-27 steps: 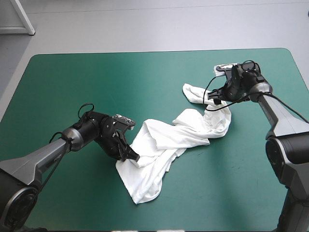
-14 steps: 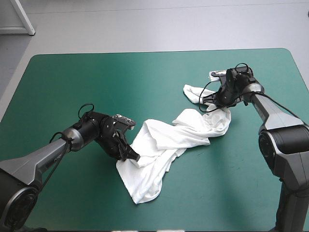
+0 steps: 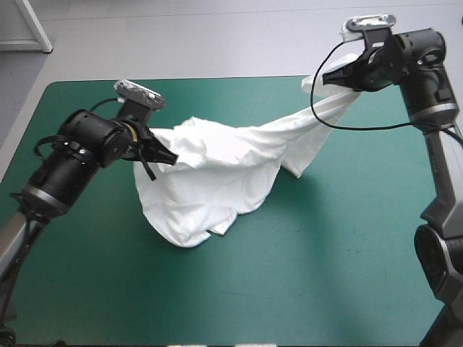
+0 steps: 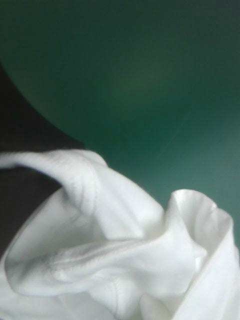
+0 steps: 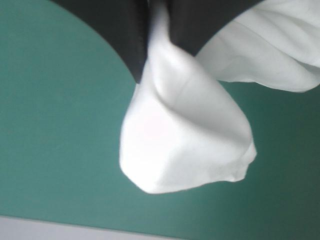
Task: Fold the cloth
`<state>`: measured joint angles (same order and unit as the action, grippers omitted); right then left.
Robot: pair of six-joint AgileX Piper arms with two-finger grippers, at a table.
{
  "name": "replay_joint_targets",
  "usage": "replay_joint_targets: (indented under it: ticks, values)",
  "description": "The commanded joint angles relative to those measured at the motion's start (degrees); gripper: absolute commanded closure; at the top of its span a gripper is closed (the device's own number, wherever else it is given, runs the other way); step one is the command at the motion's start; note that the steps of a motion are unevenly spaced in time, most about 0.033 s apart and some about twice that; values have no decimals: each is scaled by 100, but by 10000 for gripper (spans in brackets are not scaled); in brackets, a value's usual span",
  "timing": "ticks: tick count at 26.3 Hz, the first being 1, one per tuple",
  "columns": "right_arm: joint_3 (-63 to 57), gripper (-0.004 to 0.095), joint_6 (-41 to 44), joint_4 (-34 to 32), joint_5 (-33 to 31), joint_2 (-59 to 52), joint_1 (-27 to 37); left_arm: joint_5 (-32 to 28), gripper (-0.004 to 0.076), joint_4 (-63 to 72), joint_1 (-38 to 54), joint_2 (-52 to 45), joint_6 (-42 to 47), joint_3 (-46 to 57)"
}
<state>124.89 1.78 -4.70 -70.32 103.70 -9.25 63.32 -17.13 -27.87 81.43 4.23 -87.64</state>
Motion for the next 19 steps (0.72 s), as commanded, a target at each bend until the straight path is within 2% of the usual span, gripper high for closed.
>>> replay_joint_targets:
  ticks: [1,5,13,19]
  values:
    - [729,927,78,-601,60,-816,41,360,733,-813,-28,-419,38,-1075]
    - [1297,927,473,-1376,71,-1528,41,623,733,-1555,-28,-639,-138,-2189]
    - [1364,927,499,-1675,333,-2297,41,926,733,-2188,-28,-705,-178,-3069]
    - [1364,927,499,-2055,133,-2708,41,1044,733,-2289,-28,-872,-247,-3211]
